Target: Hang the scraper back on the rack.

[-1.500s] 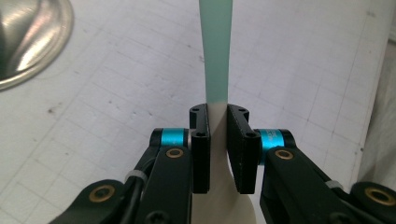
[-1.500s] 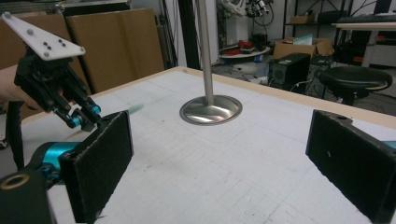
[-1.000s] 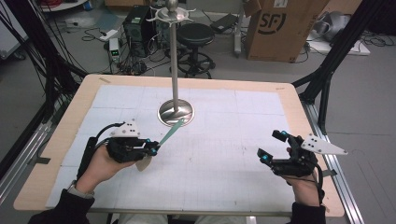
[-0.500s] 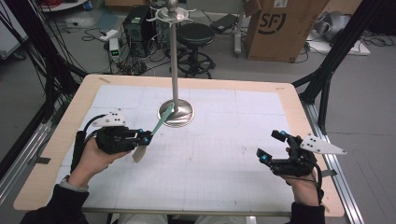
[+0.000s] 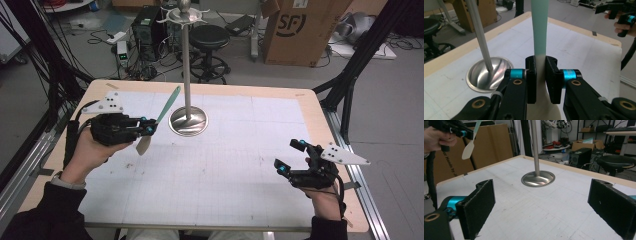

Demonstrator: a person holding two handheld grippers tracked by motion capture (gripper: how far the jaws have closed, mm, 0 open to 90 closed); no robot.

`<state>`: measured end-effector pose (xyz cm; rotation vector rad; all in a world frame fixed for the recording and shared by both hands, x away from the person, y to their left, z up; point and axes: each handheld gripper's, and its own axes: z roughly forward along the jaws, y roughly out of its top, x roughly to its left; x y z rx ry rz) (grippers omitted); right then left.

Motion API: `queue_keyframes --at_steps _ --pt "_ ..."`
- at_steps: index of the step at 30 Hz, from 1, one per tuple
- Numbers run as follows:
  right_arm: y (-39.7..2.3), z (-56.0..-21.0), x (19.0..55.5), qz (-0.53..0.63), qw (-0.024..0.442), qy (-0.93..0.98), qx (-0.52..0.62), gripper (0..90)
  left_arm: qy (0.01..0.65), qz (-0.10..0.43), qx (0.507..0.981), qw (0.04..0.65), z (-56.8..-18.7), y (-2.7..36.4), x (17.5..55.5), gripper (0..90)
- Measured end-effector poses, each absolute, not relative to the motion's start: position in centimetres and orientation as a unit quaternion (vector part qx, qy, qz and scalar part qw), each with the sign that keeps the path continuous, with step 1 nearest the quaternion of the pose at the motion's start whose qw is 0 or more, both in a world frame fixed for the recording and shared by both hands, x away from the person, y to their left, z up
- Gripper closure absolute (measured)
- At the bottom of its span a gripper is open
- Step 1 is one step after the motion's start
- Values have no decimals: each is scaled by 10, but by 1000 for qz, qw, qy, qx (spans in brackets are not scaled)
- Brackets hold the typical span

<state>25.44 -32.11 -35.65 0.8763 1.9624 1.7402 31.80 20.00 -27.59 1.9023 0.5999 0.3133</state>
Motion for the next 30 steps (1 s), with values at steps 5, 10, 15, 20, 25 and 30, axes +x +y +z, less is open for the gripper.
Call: queue_keyframes --at_steps 5,10,15,20,25,30 --pt "-321 -357 254 618 187 697 312 65 244 137 785 553 -267 206 327 802" --pt "-321 -356 254 618 188 696 312 65 248 146 774 564 -266 212 334 801" --pt "-321 -356 254 618 189 696 312 65 253 159 757 581 -266 217 340 801" --pt "-320 -356 254 619 186 697 311 65 268 180 733 598 -264 221 345 802" --pt "-320 -357 255 618 185 698 310 65 281 195 713 612 -262 222 349 802" --pt "-320 -357 255 619 185 697 311 65 286 192 709 615 -260 223 354 802"
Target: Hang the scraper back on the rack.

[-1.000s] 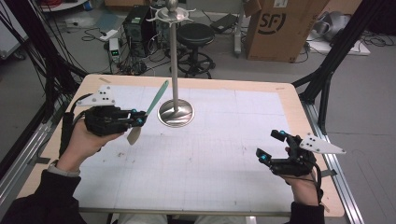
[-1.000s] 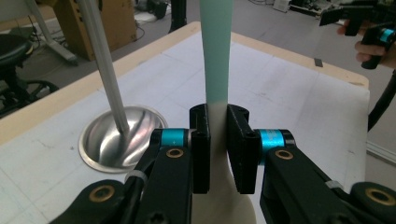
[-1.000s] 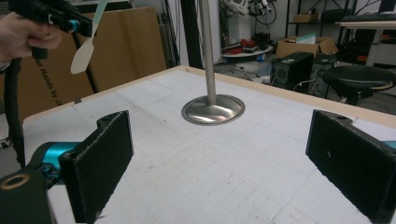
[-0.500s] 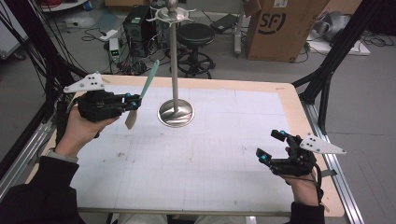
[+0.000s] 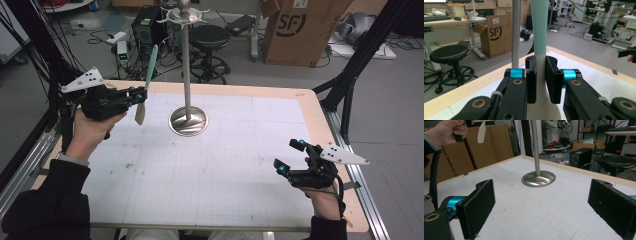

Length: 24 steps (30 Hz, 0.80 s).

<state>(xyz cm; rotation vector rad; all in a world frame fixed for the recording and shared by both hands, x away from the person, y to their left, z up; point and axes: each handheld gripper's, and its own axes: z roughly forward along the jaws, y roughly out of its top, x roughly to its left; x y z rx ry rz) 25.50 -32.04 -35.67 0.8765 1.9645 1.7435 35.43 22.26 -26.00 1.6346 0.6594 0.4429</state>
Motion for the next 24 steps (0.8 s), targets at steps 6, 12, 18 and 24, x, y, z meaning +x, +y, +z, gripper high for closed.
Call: queue_keyframes --at_steps 6,12,18,24 --pt "-322 -356 254 620 186 695 312 65 285 201 709 613 -251 218 357 801" --pt "-322 -355 253 622 187 694 311 65 291 207 707 611 -244 216 365 802" --pt "-325 -356 252 623 188 692 312 65 293 213 702 614 -238 215 372 802" --pt "-326 -356 251 624 189 691 313 65 296 220 696 616 -234 216 377 802"
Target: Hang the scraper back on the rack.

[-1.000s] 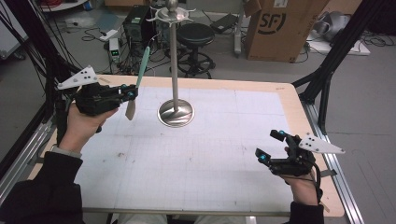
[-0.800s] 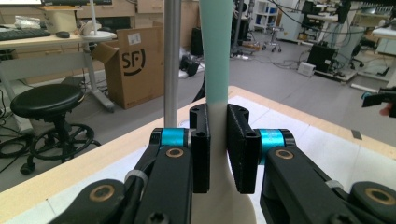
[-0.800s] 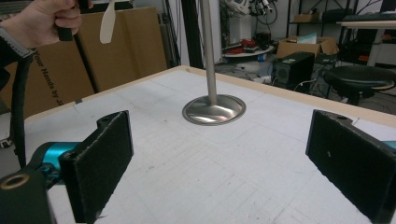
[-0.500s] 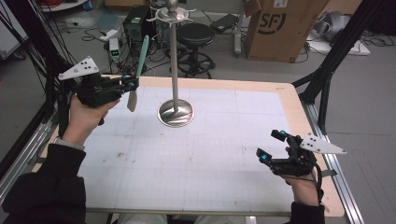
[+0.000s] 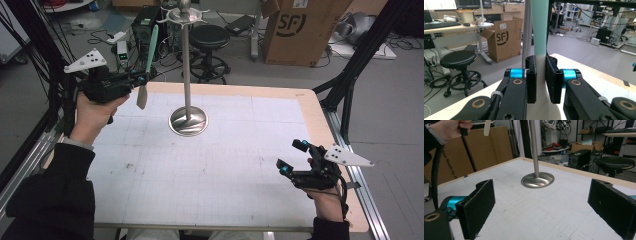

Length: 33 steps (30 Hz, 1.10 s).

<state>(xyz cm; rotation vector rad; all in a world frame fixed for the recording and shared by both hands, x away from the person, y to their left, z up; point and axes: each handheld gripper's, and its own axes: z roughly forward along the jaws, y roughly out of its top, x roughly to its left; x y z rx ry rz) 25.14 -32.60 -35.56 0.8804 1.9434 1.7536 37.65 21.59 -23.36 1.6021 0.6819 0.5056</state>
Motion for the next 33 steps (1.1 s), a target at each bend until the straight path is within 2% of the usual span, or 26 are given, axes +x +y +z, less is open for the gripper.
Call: queue_keyframes --at_steps 33 --pt "-333 -358 246 623 192 687 321 65 309 213 680 629 -237 212 396 801"
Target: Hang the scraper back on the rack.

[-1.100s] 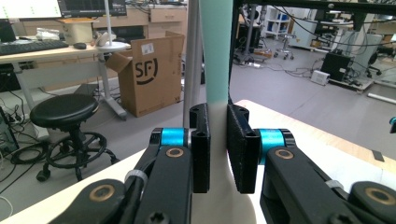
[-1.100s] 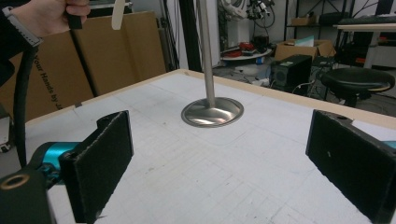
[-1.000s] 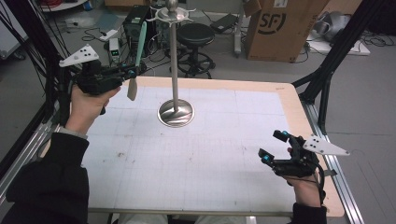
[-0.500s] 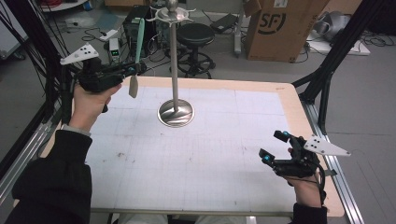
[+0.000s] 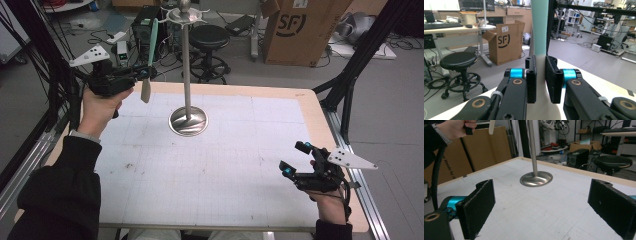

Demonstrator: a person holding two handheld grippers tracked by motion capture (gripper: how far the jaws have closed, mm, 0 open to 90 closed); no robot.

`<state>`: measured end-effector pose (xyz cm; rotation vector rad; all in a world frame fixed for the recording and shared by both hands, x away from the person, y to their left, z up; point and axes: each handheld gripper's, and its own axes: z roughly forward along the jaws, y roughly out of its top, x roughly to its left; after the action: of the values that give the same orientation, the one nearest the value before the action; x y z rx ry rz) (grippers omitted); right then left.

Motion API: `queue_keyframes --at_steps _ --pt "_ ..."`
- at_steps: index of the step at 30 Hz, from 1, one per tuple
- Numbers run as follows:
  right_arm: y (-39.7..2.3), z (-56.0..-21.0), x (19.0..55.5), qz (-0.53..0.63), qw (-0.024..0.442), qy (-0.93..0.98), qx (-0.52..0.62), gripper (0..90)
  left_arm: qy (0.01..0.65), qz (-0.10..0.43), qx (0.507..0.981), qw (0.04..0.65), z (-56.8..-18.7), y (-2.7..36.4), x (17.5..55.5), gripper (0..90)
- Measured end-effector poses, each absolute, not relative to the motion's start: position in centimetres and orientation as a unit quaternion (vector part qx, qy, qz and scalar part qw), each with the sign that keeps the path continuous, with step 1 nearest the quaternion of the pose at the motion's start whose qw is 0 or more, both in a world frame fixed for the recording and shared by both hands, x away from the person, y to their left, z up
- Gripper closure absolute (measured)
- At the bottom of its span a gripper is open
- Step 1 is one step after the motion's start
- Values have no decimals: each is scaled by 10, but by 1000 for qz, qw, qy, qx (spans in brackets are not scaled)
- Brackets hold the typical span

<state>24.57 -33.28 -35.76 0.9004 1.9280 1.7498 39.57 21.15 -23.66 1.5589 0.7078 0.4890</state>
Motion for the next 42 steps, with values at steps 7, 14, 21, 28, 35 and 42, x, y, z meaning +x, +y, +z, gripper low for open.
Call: queue_keyframes --at_steps 7,14,21,28,35,42 --pt "-338 -357 243 624 196 682 328 65 308 207 685 627 -241 208 401 800" --pt "-335 -357 244 623 193 684 325 65 309 204 684 628 -242 204 401 800" --pt "-336 -357 245 625 193 683 325 65 309 203 686 627 -243 201 403 801" --pt "-333 -358 246 624 191 684 324 65 309 205 688 624 -244 197 404 800" --pt "-334 -358 247 625 190 684 325 65 310 209 692 618 -246 192 410 800" --pt "-335 -360 247 623 188 684 328 65 312 212 688 620 -249 187 415 796"
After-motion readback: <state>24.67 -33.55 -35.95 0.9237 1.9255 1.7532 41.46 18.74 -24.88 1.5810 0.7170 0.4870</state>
